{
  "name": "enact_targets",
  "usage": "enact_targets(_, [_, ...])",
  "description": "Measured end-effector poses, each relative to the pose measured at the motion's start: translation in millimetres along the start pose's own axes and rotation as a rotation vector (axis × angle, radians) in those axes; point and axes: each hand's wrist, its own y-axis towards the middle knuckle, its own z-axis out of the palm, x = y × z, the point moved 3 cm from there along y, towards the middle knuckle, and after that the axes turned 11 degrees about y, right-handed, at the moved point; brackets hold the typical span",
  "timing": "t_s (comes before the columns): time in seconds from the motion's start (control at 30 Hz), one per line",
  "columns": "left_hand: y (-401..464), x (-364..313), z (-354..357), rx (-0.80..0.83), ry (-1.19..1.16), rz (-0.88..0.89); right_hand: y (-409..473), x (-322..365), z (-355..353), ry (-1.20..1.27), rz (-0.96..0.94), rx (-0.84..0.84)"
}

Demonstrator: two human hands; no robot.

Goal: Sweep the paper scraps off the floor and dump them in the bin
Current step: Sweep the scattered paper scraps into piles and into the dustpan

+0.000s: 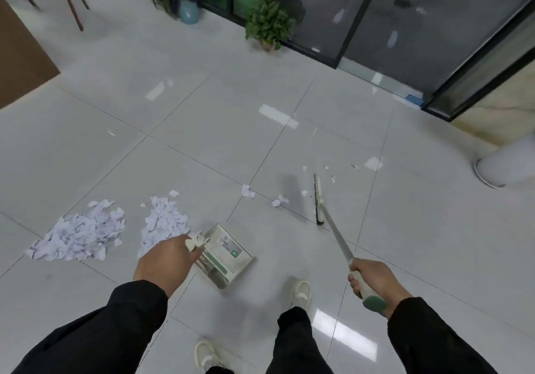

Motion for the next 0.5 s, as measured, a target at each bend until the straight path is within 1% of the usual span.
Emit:
enact_targets(0.03, [6, -18, -1, 0.0, 0.012, 0.023, 10, 10, -15, 0.012, -0.011, -0.025])
enact_targets(0.07, [5, -20, -4, 0.009, 0.01, 0.021, 13, 12, -17, 0.011, -0.007, -0.03])
enact_targets(0.1, [16, -58, -5, 0.012, 0.007, 0.044, 27, 30, -42, 0.037, -0.009, -0.036])
enact_targets(0.13, [24, -79, -6, 0.019, 0.014, 0.061, 38, 43, -55, 0.051, -0.02, -0.053])
enact_targets(0.17, [22, -81, -10, 0.037, 0.008, 0.054, 43, 44, -56, 0.045, -0.022, -0.064])
enact_targets(0.2, [36, -123, -10, 0.028, 0.007, 0.078, 65, 65, -81, 0.049, -0.022, -0.063])
enact_targets(0.23, [44, -147, -11, 0.022, 0.016, 0.096, 80, 81, -94, 0.052, -0.039, -0.067])
enact_targets(0.27, [42, -149, -15, 0.029, 0.016, 0.088, 85, 82, -95, 0.043, -0.042, -0.075])
enact_targets(0.3, [61, -194, -13, 0.011, 0.019, 0.092, 116, 111, -120, 0.026, -0.035, -0.078])
enact_targets(0.33, [72, -219, -13, 0.003, 0.025, 0.095, 134, 133, -133, 0.01, -0.051, -0.087])
enact_targets(0.37, [67, -220, -20, 0.011, 0.024, 0.078, 138, 137, -133, 0.007, -0.063, -0.1])
enact_targets(0.4, [91, -269, -16, -0.005, 0.012, 0.064, 178, 178, -160, -0.014, -0.056, -0.092])
enact_targets(0.43, [104, -296, -14, 0.002, 0.005, 0.049, 200, 207, -173, -0.03, -0.075, -0.085])
enact_targets(0.47, [100, -297, -19, 0.016, -0.014, 0.028, 206, 213, -175, -0.031, -0.089, -0.079])
enact_targets(0.5, [122, -344, -17, 0.015, -0.021, 0.006, 247, 256, -200, -0.065, -0.074, -0.074])
